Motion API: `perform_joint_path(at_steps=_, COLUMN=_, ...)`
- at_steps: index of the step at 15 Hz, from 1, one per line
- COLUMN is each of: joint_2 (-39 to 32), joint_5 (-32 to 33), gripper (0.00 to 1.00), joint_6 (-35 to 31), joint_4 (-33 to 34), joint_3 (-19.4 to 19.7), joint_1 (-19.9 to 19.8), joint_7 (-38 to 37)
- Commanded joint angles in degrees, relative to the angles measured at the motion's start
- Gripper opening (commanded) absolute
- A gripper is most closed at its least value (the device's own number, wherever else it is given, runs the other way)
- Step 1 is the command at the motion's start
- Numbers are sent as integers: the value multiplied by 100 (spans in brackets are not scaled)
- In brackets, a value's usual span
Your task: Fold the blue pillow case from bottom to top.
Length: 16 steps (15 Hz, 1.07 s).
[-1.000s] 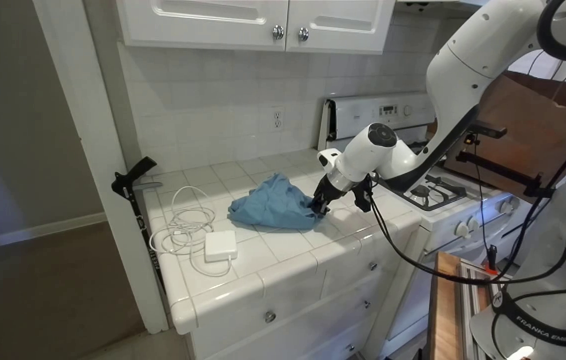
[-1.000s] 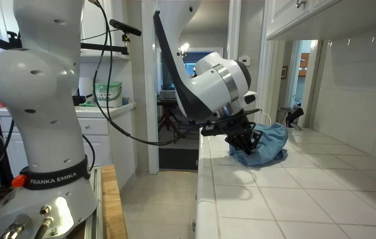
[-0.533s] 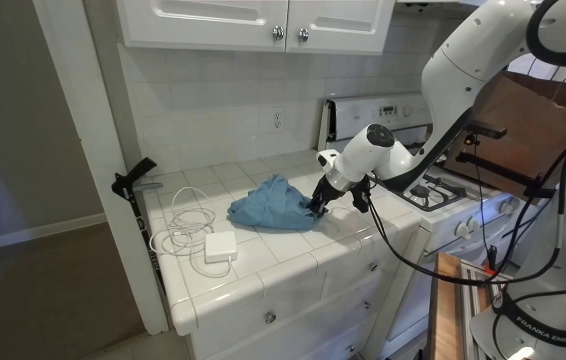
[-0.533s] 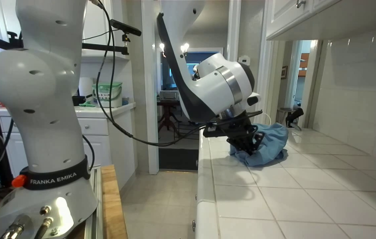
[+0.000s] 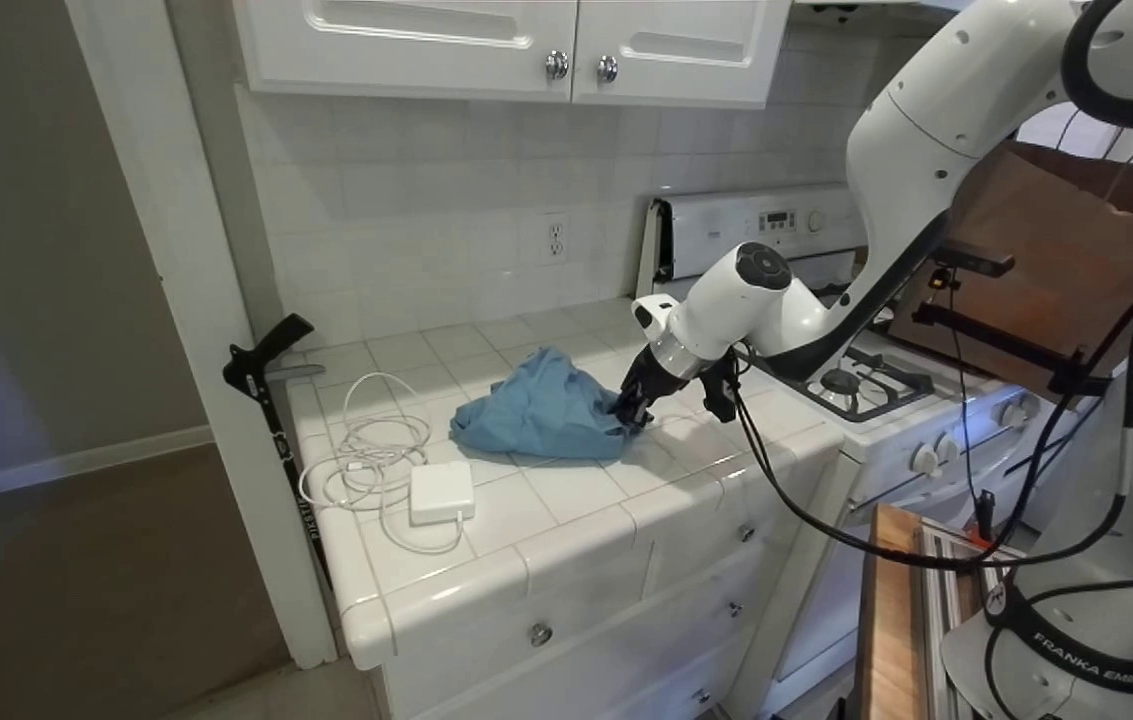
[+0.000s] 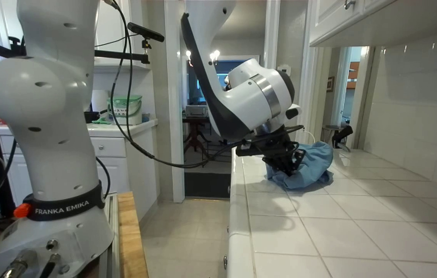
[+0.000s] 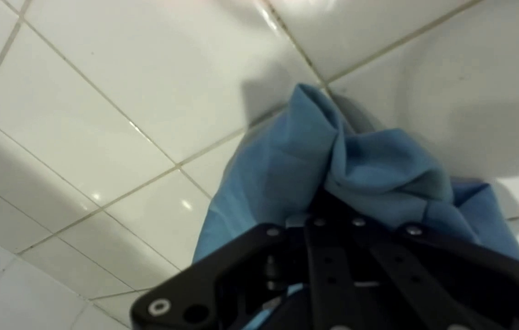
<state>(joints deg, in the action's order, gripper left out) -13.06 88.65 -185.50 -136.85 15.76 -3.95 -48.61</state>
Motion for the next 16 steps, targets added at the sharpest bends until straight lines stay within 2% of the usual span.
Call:
perform_joint_path(at_steps=1, joint_2=797, joint_5=-115, gripper=0, joint_6=268, joint_4=-599, joint_3=-64, joint_1=135, joint_7=227)
perform_joint_path(at_steps=5, joint_2=1608, joint_5=38, gripper=0, joint_6=713, joint_4=-734, joint_3=-103, joint_1=262, joint_7=136)
perform_joint_path(at_steps=7, joint_2=1872, joint_5=-115, gripper=0, joint_6=858, joint_4=-791, joint_3=-139, joint_1=290, joint_7=295)
perform_joint_path(at_steps=8, joint_2=1951, joint_5=-366, gripper=26, joint_6=851, joint_4=-892, joint_3=-150, joint_1=305, joint_7=454)
perform_joint_path(at_steps=9, joint_2=2059, joint_5=-556, gripper=27, joint_6=853, joint_4=-967, joint_3=-161, joint_1=324, joint_7=600)
perform_joint_path(at_steps=14, joint_2=2449, joint_5=-2252, gripper=62, joint_6=697, joint_4=-1476, joint_3=-125, joint_1=630, joint_7=1544)
perform_joint_path(at_steps=15, joint_2=2528, joint_5=-2802, gripper=68, joint_6=598, joint_4=-1591, joint_3=-452, joint_1=376, joint_7=1748)
perform_joint_path(at_steps=16, joint_2=2606, joint_5=-3232, gripper=76, joint_6=707, joint_4=-1707, joint_3=-56, joint_1=881, joint_7=1781)
